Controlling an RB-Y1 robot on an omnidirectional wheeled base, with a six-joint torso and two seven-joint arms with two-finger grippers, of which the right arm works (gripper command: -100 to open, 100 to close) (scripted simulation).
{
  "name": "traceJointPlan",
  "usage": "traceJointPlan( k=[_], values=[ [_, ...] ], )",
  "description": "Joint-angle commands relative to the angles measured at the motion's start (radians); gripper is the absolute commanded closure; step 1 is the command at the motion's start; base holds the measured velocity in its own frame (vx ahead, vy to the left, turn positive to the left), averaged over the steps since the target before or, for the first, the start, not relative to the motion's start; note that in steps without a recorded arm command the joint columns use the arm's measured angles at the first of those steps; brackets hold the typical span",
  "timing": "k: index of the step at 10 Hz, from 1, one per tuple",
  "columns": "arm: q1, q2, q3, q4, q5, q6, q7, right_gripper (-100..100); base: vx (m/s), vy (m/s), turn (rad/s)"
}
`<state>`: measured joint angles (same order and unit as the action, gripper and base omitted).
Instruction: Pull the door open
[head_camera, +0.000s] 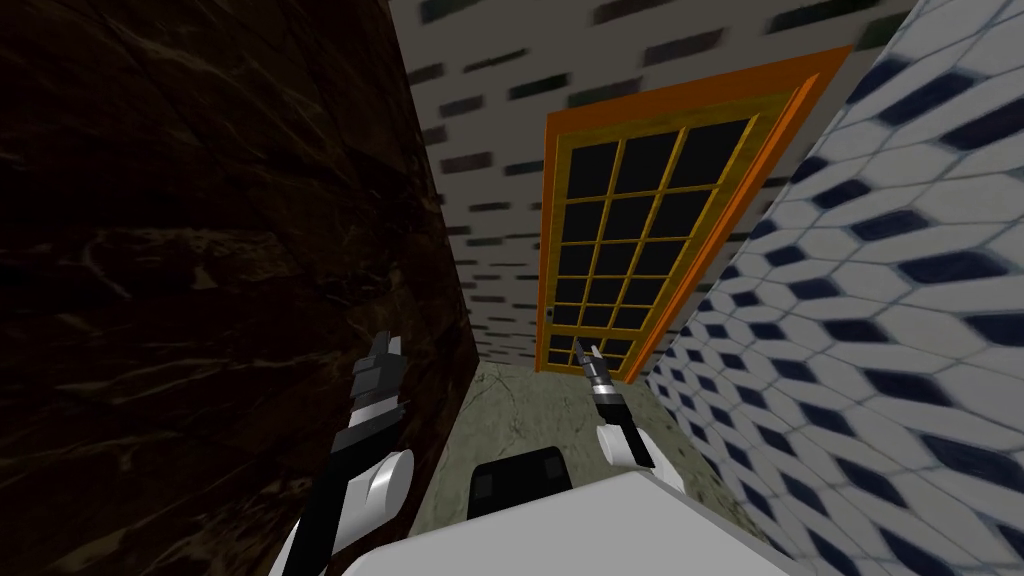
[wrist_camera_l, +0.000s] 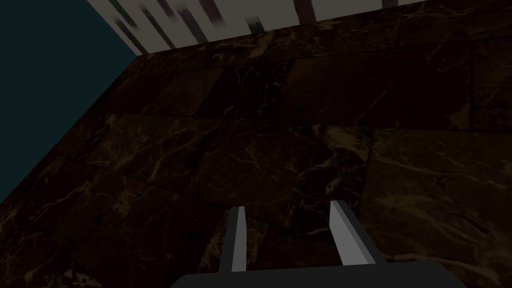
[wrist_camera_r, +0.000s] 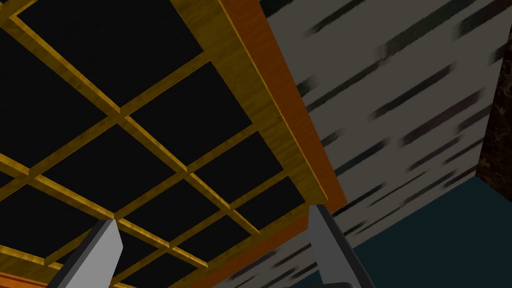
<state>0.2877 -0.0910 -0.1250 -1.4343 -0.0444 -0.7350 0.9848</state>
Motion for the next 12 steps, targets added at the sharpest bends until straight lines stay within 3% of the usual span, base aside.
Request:
traceJointPlan(
  k=[1, 12],
  values=[
    [-0.014, 0.003, -0.005, 0.036, -0.005, 0.0, 0.046, -100, 0.089, -0.001, 0.023],
    [-0.08, 0.012, -0.042, 0.261, -0.039, -0.023, 0.295, -100, 0.1, -0.006, 0.02]
  ],
)
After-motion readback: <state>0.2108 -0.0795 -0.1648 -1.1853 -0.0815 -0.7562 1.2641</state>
